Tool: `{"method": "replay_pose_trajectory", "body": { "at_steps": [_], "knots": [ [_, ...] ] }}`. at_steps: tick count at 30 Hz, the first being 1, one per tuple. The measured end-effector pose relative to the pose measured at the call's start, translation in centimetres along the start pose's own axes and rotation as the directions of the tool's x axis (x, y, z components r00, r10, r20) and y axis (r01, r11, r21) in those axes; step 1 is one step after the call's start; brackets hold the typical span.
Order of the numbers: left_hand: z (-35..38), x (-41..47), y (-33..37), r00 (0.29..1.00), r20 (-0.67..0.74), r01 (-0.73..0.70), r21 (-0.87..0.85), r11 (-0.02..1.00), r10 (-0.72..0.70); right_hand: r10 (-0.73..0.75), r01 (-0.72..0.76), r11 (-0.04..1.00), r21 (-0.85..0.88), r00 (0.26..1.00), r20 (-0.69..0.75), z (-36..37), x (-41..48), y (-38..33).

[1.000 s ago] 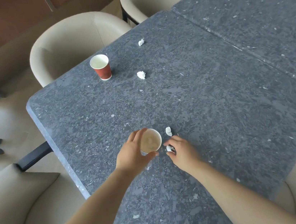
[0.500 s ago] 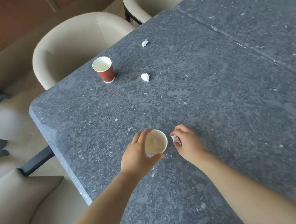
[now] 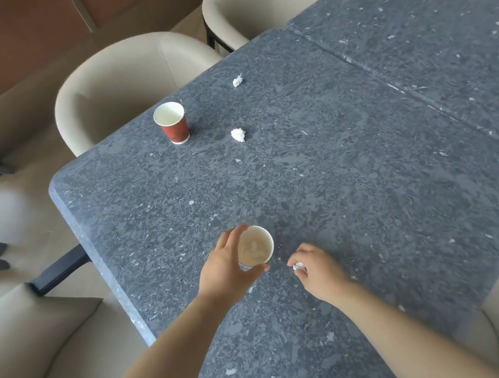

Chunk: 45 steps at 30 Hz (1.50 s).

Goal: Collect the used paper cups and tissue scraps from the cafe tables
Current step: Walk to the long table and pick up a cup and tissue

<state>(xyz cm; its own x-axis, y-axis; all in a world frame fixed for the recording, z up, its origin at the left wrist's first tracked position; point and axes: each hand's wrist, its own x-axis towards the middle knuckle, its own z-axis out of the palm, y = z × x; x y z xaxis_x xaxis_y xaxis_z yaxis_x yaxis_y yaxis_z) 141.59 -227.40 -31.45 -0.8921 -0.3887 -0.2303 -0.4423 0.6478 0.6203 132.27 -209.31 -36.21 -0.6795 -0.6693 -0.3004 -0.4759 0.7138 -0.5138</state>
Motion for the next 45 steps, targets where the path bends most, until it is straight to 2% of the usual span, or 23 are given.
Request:
{"method": "replay_pose_trajectory", "body": {
  "at_steps": [6, 12, 15, 18, 26, 31, 39, 45],
  "knots": [
    [0.9, -2.8, 0.5, 1.0, 0.027, 0.007, 0.002, 1.0, -0.007, 0.032, -0.024, 0.996, 0.088, 0.995, -0.095, -2.4, -3.3, -0.5],
    [1.7, -4.9, 1.6, 0.996, 0.091, 0.006, 0.009, 1.0, -0.007, -0.04, 0.09, 0.978, 0.186, 0.966, -0.256, -4.8, -5.4, -4.1],
    [2.1, -5.8, 1.8, 0.994, 0.107, -0.003, 0.013, 1.0, 0.001, -0.081, 0.13, 0.972, 0.196, 0.967, -0.24, -3.7, -6.3, -5.9],
    [2.3, -6.5, 1.8, 0.992, 0.123, -0.007, 0.021, 1.0, 0.004, -0.071, 0.111, 0.973, 0.203, 0.978, -0.195, -2.7, -7.1, -6.3],
    [2.3, -7.1, 1.6, 0.991, 0.134, -0.011, 0.041, 0.999, 0.005, -0.03, 0.068, 0.983, 0.173, 0.976, -0.218, -3.2, -8.5, -3.8],
    [2.3, -7.8, 1.3, 0.992, 0.121, 0.01, 0.066, 0.998, -0.018, 0.014, 0.012, 0.99, 0.138, 0.984, -0.18, -3.1, -9.4, -2.1],
    [2.3, -11.0, 0.9, 0.989, 0.13, 0.048, 0.119, 0.992, -0.064, -0.059, 0.076, 0.992, 0.103, 0.986, -0.157, -1.4, -11.2, -2.6],
    [2.5, -11.8, 1.1, 0.99, 0.101, 0.081, 0.144, 0.986, -0.096, 0.015, -0.01, 0.999, 0.04, 0.994, -0.111, -1.4, -11.5, 0.6]
  ]
}}
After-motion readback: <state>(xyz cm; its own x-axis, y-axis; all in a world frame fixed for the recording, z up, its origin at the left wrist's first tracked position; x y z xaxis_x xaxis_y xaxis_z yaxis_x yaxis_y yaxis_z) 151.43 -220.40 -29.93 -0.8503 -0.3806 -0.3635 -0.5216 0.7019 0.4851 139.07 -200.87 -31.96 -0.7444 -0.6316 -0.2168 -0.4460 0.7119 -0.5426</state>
